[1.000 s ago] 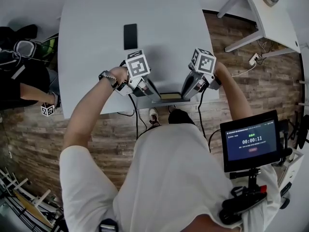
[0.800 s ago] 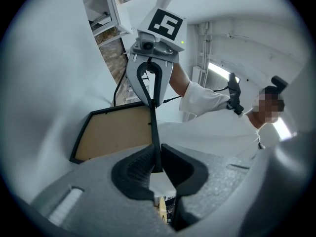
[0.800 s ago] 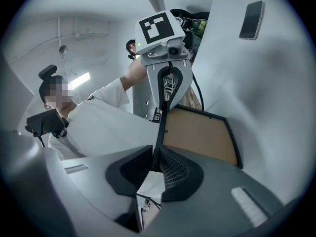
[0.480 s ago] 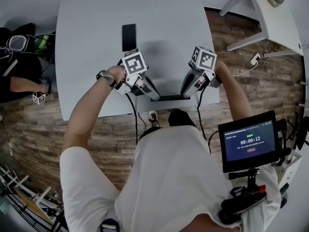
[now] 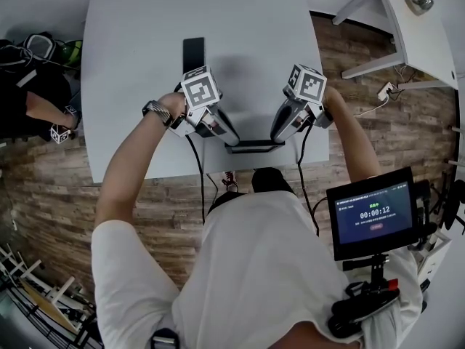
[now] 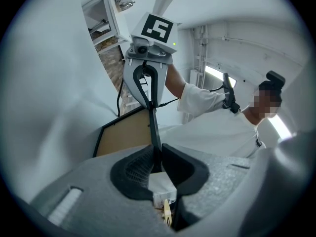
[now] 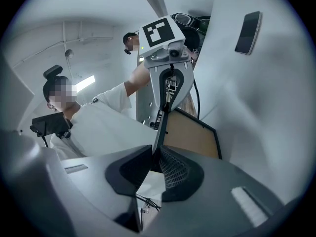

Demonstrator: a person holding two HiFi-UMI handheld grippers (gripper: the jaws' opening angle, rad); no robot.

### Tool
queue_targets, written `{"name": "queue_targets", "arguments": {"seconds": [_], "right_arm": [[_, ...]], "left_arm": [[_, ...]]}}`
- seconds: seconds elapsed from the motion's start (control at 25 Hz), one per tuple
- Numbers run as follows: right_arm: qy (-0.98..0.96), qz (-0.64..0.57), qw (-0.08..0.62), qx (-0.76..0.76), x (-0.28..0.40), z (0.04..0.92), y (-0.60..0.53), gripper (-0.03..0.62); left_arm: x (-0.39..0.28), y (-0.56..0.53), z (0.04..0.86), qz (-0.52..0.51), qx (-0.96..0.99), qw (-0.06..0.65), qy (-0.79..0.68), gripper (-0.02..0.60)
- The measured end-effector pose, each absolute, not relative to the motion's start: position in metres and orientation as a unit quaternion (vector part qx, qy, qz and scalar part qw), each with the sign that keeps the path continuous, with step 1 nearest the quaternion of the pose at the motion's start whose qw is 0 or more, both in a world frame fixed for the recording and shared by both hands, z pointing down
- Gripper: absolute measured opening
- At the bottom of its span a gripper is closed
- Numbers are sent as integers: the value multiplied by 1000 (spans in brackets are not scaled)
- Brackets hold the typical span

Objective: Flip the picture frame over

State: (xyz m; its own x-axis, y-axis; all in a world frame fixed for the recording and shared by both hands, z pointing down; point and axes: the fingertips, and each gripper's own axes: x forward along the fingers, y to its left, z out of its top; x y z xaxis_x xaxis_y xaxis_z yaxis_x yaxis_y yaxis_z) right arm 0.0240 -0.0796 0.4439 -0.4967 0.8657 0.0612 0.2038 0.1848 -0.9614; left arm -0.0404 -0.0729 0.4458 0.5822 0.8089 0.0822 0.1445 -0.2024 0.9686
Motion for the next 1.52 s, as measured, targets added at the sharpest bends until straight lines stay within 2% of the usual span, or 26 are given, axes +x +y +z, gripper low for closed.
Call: {"name": "queue_targets", "arguments": {"seconds": [1.52], "right_arm": [[-689,501,338,-400,18,447,-84,35]], "left_arm": [[-46,-75,449,295,728,526,325,61]]}}
